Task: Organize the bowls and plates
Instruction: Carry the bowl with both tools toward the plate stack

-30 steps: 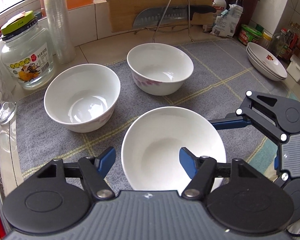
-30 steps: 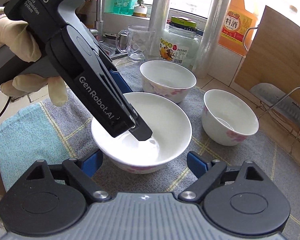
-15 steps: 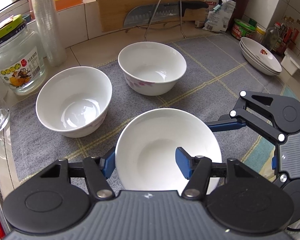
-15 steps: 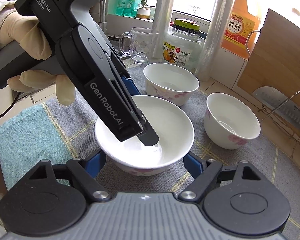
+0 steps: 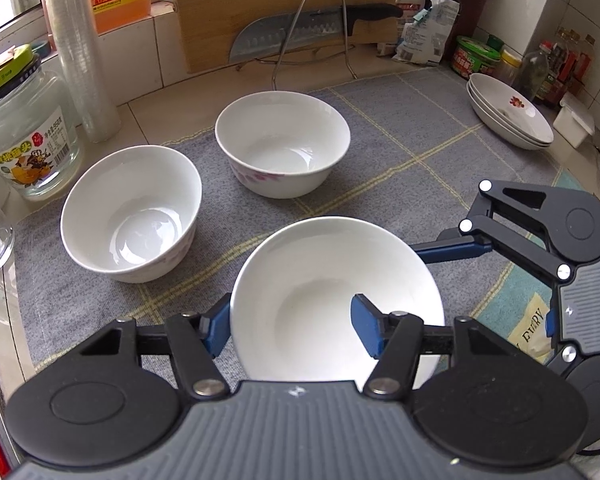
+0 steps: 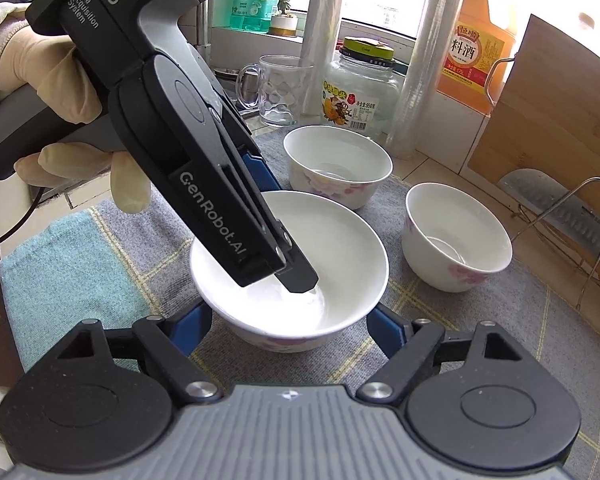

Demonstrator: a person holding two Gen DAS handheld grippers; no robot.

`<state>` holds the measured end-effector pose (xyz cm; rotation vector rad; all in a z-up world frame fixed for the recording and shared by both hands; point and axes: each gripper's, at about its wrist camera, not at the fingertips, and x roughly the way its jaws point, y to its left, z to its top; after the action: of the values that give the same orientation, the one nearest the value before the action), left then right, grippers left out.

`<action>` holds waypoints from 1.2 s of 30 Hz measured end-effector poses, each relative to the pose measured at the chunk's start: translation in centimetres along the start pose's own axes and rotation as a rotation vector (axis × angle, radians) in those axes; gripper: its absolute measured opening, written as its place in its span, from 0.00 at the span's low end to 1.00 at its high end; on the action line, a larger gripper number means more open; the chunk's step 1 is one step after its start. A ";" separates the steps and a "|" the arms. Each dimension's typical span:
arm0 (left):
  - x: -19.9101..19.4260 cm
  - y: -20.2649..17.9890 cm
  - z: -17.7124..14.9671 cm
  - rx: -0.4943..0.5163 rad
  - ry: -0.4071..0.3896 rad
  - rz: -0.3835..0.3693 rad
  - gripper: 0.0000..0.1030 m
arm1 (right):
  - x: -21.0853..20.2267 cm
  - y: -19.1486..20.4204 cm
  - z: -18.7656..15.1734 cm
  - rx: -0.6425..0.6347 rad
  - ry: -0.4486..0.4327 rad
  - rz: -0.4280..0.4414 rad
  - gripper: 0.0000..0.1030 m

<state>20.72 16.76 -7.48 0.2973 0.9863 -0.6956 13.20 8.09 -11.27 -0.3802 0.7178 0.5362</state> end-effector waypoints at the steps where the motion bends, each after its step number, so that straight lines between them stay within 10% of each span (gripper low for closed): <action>1: 0.0 -0.2 0.1 0.006 -0.001 -0.002 0.59 | -0.2 -0.1 -0.1 0.003 0.000 -0.001 0.85; 36: 5.5 -11.8 7.2 0.218 0.001 -0.154 0.59 | -7.0 -7.9 -7.5 0.203 0.054 -0.195 0.85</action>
<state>19.68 1.87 -7.39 0.4150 0.9424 -0.9465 9.45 -4.29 -10.43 -0.2721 0.7704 0.2666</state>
